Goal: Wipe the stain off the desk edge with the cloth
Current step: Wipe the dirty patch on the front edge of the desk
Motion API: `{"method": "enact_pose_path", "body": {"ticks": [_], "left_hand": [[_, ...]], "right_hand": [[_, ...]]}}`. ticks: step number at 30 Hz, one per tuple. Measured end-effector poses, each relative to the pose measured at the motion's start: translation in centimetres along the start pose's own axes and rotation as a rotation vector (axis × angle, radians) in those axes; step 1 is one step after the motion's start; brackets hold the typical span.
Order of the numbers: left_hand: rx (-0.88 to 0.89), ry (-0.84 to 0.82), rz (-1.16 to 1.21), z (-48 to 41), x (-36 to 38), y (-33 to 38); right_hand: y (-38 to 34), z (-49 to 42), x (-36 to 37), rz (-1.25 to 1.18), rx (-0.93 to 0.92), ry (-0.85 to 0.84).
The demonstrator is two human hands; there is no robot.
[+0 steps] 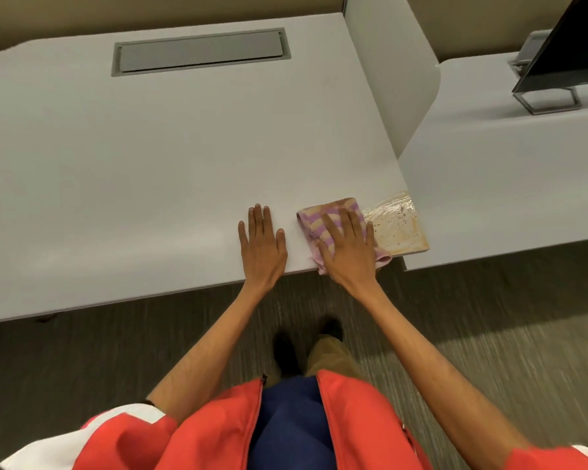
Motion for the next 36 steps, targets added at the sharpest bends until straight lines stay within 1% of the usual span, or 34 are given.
{"method": "enact_pose_path", "body": {"ticks": [4, 11, 16, 19, 22, 27, 29, 33, 34, 36], "left_hand": [[0.001, -0.012, -0.010, 0.0, 0.0, 0.1], [0.013, -0.020, -0.032, 0.0, 0.1, 0.3], [0.021, -0.023, -0.019, 0.0, 0.0, 0.1], [0.023, -0.022, -0.006, 0.1, -0.1, 0.1], [0.026, -0.016, -0.012, 0.1, -0.2, 0.2], [0.024, -0.016, -0.028, 0.1, -0.1, 0.4], [0.027, -0.023, -0.022, 0.0, -0.1, 0.2], [0.038, -0.027, -0.013, 0.1, -0.1, 0.0], [0.037, -0.030, -0.015, 0.1, -0.1, 0.0], [0.034, -0.028, -0.025, 0.1, -0.2, 0.2]], "right_hand": [[1.1, -1.8, -0.8, 0.011, 0.027, -0.010], [-0.7, -3.2, -1.2, -0.030, 0.101, -0.043], [0.1, -0.7, -1.0, -0.008, -0.060, -0.060], [1.9, 0.0, -0.9, 0.026, -0.086, -0.056], [2.8, -1.9, -1.5, 0.013, -0.051, -0.052], [0.3, -3.7, -1.5, -0.037, 0.082, -0.047], [0.0, -2.7, -1.3, -0.042, 0.050, -0.042], [2.1, 0.1, -1.0, -0.004, -0.109, -0.005], [3.0, 0.3, -1.0, 0.026, -0.122, -0.003], [4.5, -0.8, -1.2, 0.056, -0.085, -0.016]]}}
Point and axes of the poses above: each hand's wrist, its own z-axis away from the middle knuckle, its own x-axis out of the palm, y = z × x, the point moved 2 cm from there along -z, towards the middle knuckle, and after that the axes turned 7 degrees about z, right-handed, at the moved point
